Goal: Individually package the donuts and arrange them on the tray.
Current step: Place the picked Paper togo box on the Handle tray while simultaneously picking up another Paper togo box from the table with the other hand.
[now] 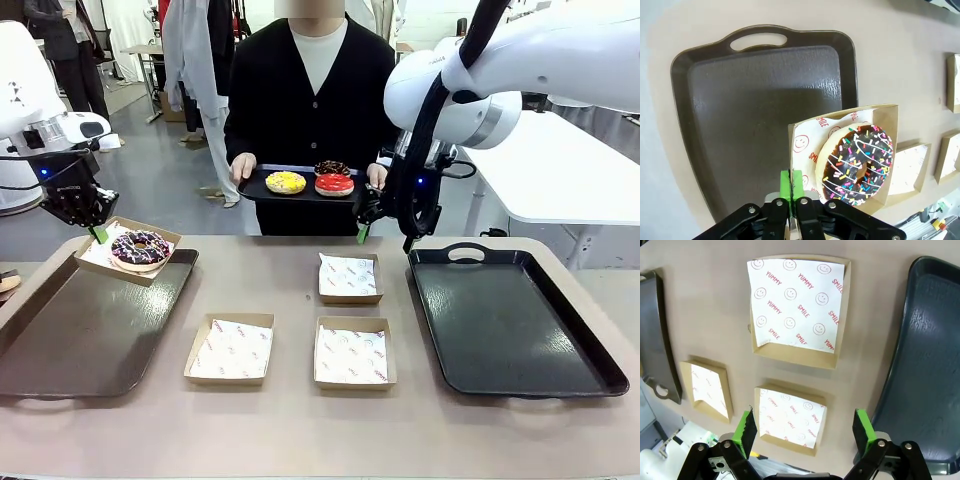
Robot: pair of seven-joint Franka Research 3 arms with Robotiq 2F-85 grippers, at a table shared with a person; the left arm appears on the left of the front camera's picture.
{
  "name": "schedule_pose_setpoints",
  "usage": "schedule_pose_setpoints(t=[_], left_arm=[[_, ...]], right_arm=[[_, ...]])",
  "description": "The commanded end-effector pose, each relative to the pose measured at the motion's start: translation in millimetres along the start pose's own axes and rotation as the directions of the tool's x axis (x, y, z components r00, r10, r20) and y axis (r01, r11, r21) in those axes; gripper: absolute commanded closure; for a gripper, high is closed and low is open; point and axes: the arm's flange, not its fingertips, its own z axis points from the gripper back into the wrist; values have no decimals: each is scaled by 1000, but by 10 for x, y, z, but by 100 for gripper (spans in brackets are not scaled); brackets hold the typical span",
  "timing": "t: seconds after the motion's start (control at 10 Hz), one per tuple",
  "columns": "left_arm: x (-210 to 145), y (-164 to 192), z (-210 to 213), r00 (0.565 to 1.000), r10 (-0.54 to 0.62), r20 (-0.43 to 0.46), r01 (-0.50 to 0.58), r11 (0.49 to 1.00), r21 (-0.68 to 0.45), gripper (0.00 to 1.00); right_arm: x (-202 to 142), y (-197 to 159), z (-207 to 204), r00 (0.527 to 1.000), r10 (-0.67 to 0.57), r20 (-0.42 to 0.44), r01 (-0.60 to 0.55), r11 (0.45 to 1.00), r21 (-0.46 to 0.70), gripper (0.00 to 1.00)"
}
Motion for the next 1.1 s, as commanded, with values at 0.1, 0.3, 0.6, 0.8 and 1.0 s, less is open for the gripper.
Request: schedule_pose_setpoints(t=[0.1, 0.3, 0.6, 0.8, 1.0], left_arm=[[-11, -1, 34, 1000, 6, 1, -6, 1000, 0, 99], [-11, -1, 34, 1000, 6, 1, -6, 1000, 0, 99], [40, 97, -82, 997, 71, 13, -71, 997, -17, 99], [87, 242, -189, 991, 133, 18, -132, 990, -41, 99], [164, 333, -295, 986, 165, 22, -164, 985, -49, 99]], right_arm=[[-49, -28, 8, 1000, -2, -9, 2, 1000, 18, 0], [-49, -28, 8, 1000, -2, -9, 2, 1000, 18, 0], [55, 2, -32, 996, -4, 90, 13, 995, -99, 0], [251, -73, -140, 975, -39, 220, 75, 984, -160, 0], [413, -142, -304, 967, -44, 250, 87, 983, -164, 0]])
